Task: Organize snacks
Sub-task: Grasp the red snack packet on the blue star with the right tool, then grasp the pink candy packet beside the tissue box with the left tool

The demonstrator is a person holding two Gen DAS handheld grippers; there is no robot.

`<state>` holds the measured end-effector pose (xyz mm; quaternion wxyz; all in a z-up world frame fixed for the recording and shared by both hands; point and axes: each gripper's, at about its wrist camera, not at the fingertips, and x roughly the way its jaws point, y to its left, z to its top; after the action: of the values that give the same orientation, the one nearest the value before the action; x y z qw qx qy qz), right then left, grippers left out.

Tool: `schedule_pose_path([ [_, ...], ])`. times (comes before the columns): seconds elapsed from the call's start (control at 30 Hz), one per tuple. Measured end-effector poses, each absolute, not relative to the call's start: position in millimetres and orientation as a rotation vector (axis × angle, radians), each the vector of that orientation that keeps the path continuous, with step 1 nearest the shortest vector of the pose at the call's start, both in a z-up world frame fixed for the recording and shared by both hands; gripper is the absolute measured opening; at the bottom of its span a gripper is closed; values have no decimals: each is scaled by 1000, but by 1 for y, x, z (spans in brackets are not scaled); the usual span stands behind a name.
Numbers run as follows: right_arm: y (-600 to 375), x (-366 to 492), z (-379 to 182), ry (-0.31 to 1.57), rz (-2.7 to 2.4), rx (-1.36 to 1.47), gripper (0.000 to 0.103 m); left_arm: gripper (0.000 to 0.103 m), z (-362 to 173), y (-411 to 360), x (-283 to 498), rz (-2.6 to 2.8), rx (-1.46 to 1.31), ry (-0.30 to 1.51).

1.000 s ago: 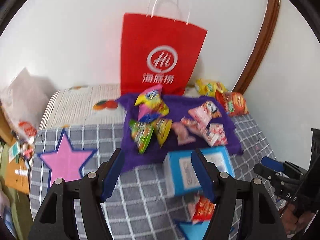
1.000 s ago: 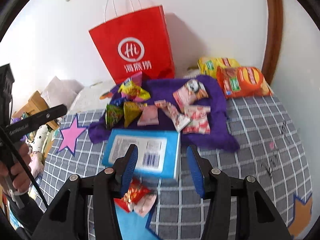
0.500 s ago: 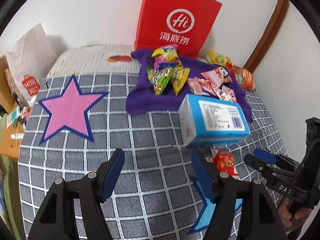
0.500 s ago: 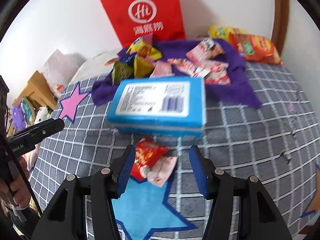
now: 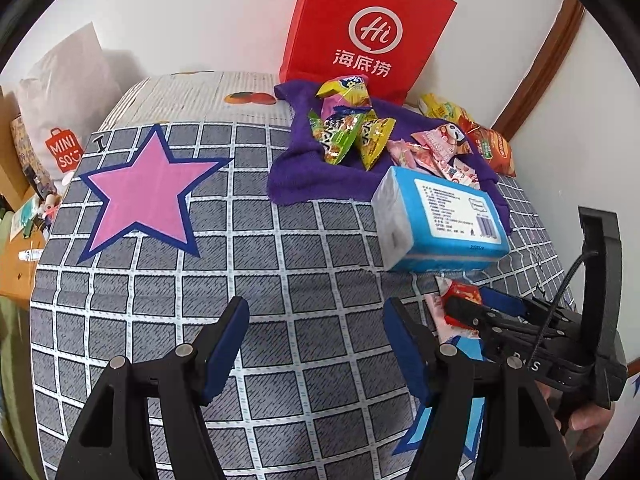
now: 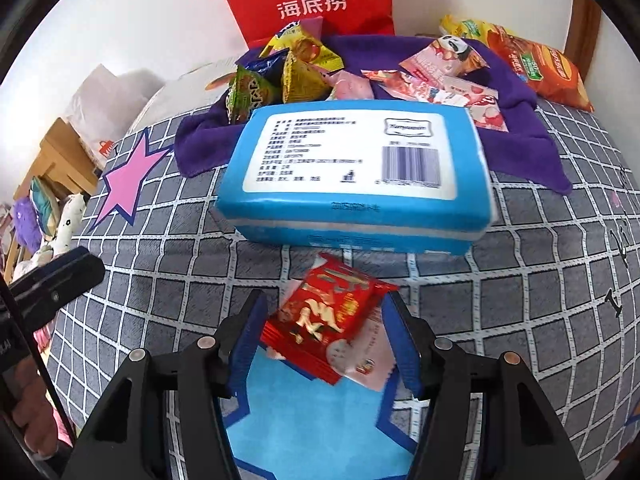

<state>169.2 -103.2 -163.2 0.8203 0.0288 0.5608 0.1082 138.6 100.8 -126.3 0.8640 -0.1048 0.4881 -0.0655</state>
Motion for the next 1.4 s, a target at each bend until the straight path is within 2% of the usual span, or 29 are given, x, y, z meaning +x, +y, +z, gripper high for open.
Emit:
schedule_pose_path([
  [0.2,-93,175,-173,1205,185,13,59,67,-129,105,135,-131,-225,1028],
  [0.27,-93,176,-178,1232,176,9,51,67,-130,106,134,-129,-227,1030],
  [0.43,-99,174,-174,1205,186,19,45,67,-130,102,132,-125,-221,1034],
  [0.87,-151,147,-131,1050,209,68,44,67,-144,53,140,-196,-186,1067],
  [1.4,-233,125,-182,1056,108,61,44,67,-186,-24,166,-356,-213,1157],
])
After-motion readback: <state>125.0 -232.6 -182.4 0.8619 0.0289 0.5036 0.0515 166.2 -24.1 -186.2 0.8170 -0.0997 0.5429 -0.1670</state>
